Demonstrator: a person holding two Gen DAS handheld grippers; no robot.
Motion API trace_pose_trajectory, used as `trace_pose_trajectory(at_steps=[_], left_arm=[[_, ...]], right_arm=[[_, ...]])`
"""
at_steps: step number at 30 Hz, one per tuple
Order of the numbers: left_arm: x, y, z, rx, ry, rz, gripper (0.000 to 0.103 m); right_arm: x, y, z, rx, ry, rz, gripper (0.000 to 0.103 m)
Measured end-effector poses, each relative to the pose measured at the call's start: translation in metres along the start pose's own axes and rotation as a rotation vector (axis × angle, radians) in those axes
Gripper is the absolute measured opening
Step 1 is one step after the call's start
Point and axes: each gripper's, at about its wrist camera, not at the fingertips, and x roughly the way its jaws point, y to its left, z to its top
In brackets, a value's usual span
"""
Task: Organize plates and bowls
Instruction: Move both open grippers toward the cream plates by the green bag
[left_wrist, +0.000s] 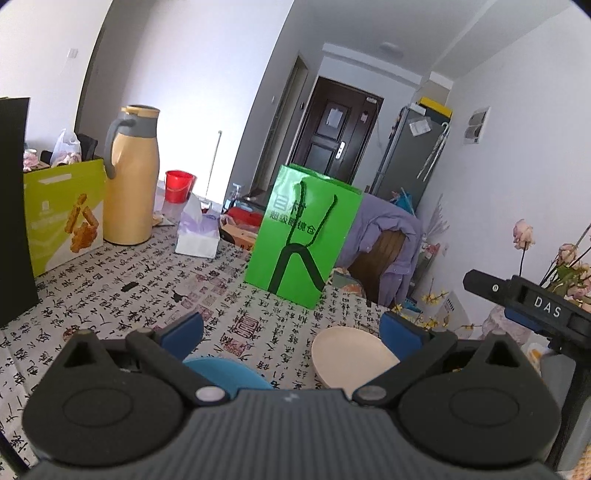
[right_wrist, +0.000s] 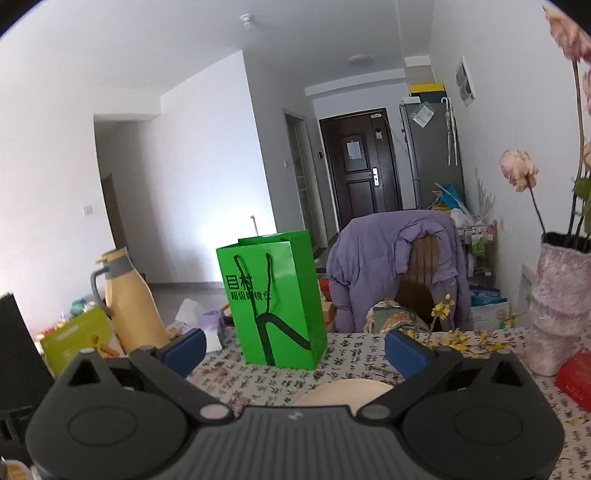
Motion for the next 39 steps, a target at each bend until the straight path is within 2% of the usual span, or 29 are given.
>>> trace_pose_trajectory(at_steps=[5, 9, 14, 18, 23, 28, 32, 39], left_arm=[[0.014, -0.004, 0.006, 0.000, 0.020, 0.016, 0.103], [0.026, -0.006, 0.006, 0.003, 0.041, 0.024, 0.103], [0.043, -0.012, 0.000, -0.004, 0.045, 0.052, 0.103], [0.059, -0.021, -0.005, -0.010, 0.089, 0.044, 0.103], [0.069, -0.045, -0.006, 0.062, 0.094, 0.074, 0.103], [0.076, -0.066, -0.005, 0.090, 0.113, 0.073, 0.103], [0.090, -0.084, -0.005, 0.146, 0.124, 0.100, 0.103], [0.122, -0.103, -0.005, 0.142, 0.174, 0.110, 0.103]], right_arm=[[0.020, -0.027, -0.004, 0.065, -0.010, 0.005, 0.103], [0.038, -0.062, -0.011, 0.163, 0.019, 0.031, 0.103], [0.055, -0.093, -0.020, 0.179, 0.067, -0.019, 0.103], [0.064, -0.112, -0.024, 0.190, 0.085, -0.055, 0.103], [0.071, -0.140, -0.027, 0.276, 0.088, -0.120, 0.103], [0.072, -0.165, -0.032, 0.387, 0.073, -0.084, 0.103], [0.075, -0.181, -0.036, 0.439, 0.072, -0.072, 0.103], [0.090, -0.197, -0.043, 0.433, 0.122, -0.071, 0.103]])
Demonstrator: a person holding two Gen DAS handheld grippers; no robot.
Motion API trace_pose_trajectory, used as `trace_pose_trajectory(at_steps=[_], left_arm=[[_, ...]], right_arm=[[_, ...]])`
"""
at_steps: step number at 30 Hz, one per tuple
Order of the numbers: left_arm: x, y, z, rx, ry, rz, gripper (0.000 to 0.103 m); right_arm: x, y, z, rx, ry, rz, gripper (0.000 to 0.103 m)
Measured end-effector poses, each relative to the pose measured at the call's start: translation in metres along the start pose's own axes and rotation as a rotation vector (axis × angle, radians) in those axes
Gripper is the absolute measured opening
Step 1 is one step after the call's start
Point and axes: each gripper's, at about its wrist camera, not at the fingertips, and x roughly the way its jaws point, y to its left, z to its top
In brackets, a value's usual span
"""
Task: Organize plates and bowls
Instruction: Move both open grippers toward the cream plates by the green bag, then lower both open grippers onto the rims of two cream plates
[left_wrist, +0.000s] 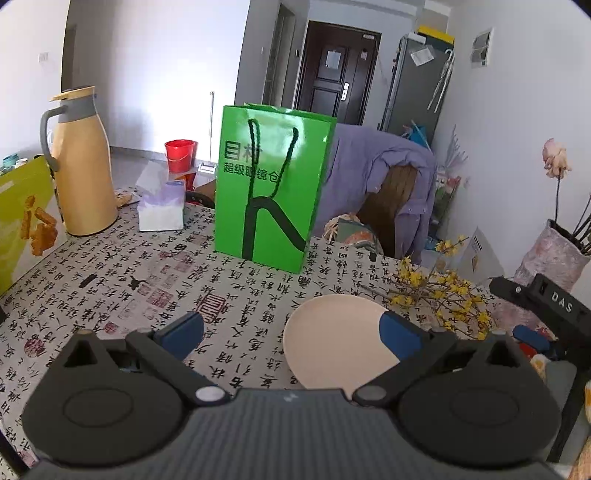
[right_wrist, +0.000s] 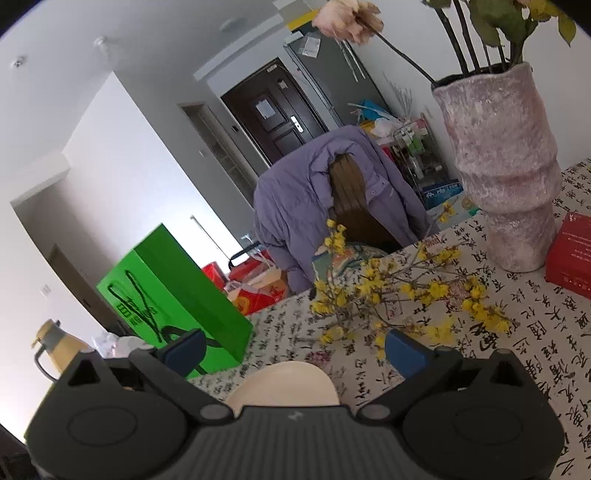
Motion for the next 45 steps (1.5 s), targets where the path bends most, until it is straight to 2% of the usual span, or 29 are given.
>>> trace_pose_trajectory(at_steps=[6, 14, 18, 21, 26, 31, 39, 45], left_arm=[[0.026, -0.012, 0.009, 0.001, 0.033, 0.038, 0.103], [0.062, -0.005, 0.019, -0.033, 0.065, 0.087, 0.103], [0.080, 0.003, 0.018, -0.061, 0.094, 0.074, 0.103], [0.091, 0.009, 0.016, -0.071, 0.121, 0.062, 0.103], [0.110, 0.022, 0.014, -0.085, 0.165, 0.084, 0.103], [0.130, 0.025, 0.015, -0.065, 0.227, 0.098, 0.103], [0.146, 0.013, 0.010, -0.058, 0.245, 0.088, 0.103], [0.171, 0.008, -0.002, -0.086, 0.298, 0.092, 0.103]], right_arm=[[0.015, -0.007, -0.004, 0.009, 0.044, -0.004, 0.103], [0.033, -0.007, -0.012, 0.002, 0.086, -0.002, 0.103], [0.037, -0.004, -0.014, 0.002, 0.099, 0.013, 0.103], [0.041, 0.001, -0.017, -0.020, 0.109, -0.012, 0.103], [0.062, 0.017, -0.016, -0.052, 0.157, -0.056, 0.103], [0.094, 0.029, -0.006, -0.065, 0.234, -0.075, 0.103], [0.116, 0.033, -0.018, -0.163, 0.278, -0.158, 0.102], [0.131, 0.032, -0.027, -0.198, 0.355, -0.196, 0.093]])
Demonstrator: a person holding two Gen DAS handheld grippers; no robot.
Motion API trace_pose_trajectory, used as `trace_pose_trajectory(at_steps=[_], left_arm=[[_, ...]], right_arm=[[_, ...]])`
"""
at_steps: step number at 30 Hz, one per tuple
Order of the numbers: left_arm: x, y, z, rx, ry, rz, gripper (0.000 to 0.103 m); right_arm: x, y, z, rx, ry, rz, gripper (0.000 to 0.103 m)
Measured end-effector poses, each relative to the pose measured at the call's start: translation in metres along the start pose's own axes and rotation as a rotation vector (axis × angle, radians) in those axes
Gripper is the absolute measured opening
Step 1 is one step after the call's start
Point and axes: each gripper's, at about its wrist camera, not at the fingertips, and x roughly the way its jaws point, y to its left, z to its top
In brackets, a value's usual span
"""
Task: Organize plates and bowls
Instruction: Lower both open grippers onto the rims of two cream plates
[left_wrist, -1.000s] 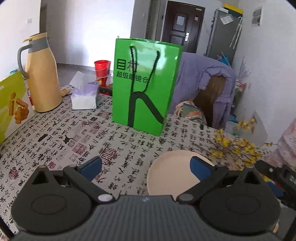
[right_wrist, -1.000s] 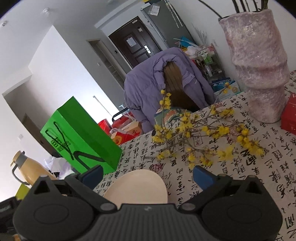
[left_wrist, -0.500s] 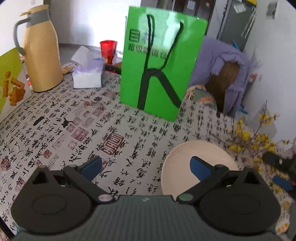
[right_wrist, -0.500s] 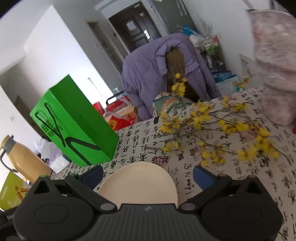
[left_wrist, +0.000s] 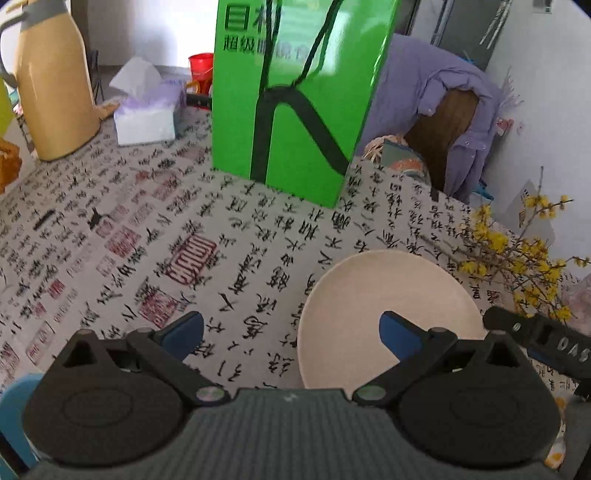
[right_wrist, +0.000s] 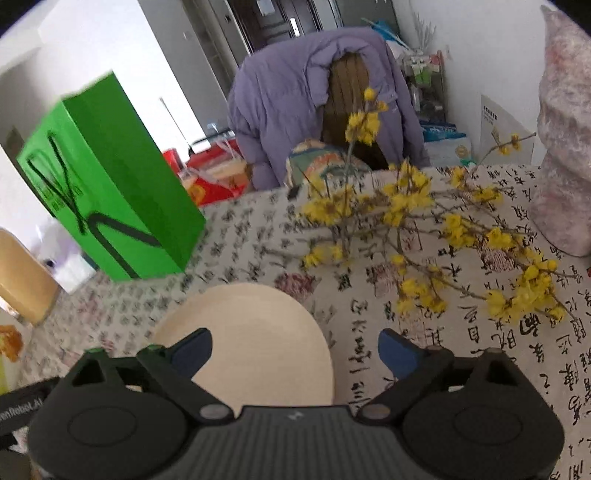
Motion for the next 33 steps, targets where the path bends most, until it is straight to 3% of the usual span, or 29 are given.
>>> trace_pose_trajectory(at_steps=[5, 11, 19, 27, 30, 33], left_arm=[[0.017, -0.003, -0.003, -0.021, 0.036, -0.004, 0.103], [0.036, -0.005, -0.006, -0.043, 0.064, 0.001, 0.101], [0.052, 0.002, -0.010, -0.071, 0.107, -0.024, 0.077], [0.059, 0.003, -0.014, -0.068, 0.106, -0.026, 0.071], [0.059, 0.002, -0.014, -0.058, 0.101, -0.025, 0.066], [0.058, 0.001, -0.015, -0.043, 0.088, -0.020, 0.055]], right_arm=[[0.019, 0.000, -0.005, -0.021, 0.057, -0.034, 0.078], [0.031, 0.004, -0.012, -0.054, 0.068, -0.047, 0.074], [0.044, 0.001, -0.019, -0.063, 0.084, -0.047, 0.054], [0.044, 0.003, -0.021, -0.086, 0.070, -0.072, 0.052], [0.045, 0.006, -0.021, -0.104, 0.067, -0.080, 0.047], [0.045, 0.007, -0.022, -0.120, 0.066, -0.072, 0.034]])
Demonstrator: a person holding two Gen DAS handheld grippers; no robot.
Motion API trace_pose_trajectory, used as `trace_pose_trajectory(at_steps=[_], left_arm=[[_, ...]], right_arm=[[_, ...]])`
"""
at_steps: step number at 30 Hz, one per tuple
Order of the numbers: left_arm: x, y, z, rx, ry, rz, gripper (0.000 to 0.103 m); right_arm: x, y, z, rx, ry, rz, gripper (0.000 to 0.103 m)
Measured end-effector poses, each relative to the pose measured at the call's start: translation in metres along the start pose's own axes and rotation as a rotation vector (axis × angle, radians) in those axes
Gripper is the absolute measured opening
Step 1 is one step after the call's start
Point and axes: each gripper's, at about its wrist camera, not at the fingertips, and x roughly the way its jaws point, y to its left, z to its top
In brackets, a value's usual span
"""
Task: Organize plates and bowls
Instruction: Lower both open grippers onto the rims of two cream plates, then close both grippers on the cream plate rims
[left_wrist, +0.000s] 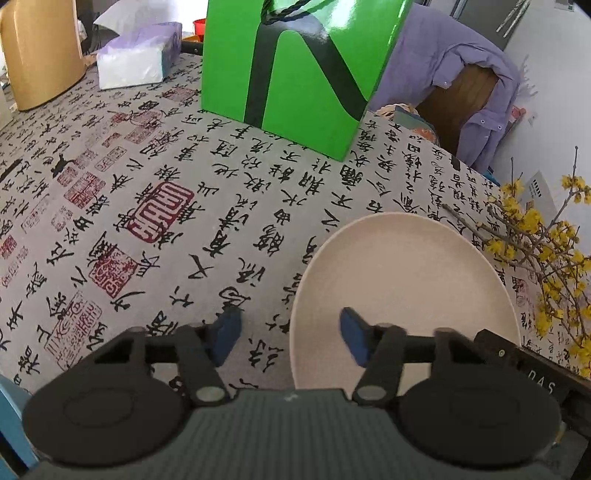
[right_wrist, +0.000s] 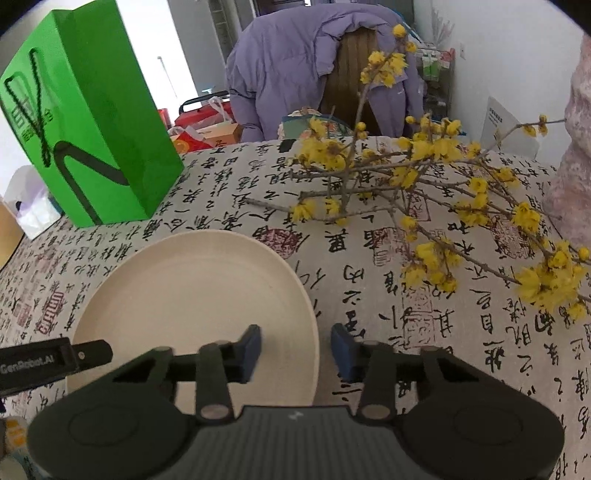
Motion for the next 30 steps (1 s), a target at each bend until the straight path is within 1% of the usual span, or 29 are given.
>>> trace_pose_trajectory(at_steps=[1, 2, 3, 4, 5, 7, 9, 13, 17, 30], left_arm=[[0.0001, -0.0005, -0.0004, 0.006, -0.004, 0.002, 0.052], [0.0001, -0.0007, -0.0006, 0.011, -0.004, 0.001, 0.051], [0.0000, -0.0007, -0.0006, 0.015, -0.003, -0.006, 0.045], [0.0000, -0.0006, -0.0003, 0.017, -0.001, -0.011, 0.038], [0.0003, -0.0003, 0.0001, 0.017, 0.002, -0.011, 0.034], [0.0008, 0.0003, 0.0007, 0.015, 0.010, -0.022, 0.022], [0.0015, 0.0009, 0.0004, 0.007, 0.019, -0.055, 0.017], [0.0003, -0.0042, -0.0020, 0.034, 0.001, -0.034, 0.017], [-0.0002, -0.0049, -0.0032, 0.046, -0.015, -0.032, 0.017], [-0.0006, -0.0048, -0.0029, 0.039, -0.016, -0.029, 0.017]], right_arm=[[0.0002, 0.0003, 0.0000, -0.003, 0.000, -0.001, 0.029], [0.0003, 0.0005, 0.0002, -0.005, -0.001, -0.004, 0.026], [0.0000, 0.0007, 0.0002, -0.006, -0.002, -0.003, 0.025], [0.0000, 0.0005, 0.0005, -0.005, -0.002, -0.001, 0.024], [-0.0001, 0.0005, 0.0007, -0.007, -0.004, -0.003, 0.023], [-0.0001, 0.0008, 0.0009, -0.012, -0.006, -0.003, 0.023], [0.0004, 0.0012, 0.0011, -0.015, -0.007, -0.003, 0.022], [0.0006, 0.0001, 0.0013, -0.012, -0.010, 0.000, 0.021], [0.0001, 0.0018, 0.0008, -0.021, -0.017, -0.004, 0.021], [0.0008, 0.0018, 0.0013, -0.029, -0.029, -0.006, 0.020]])
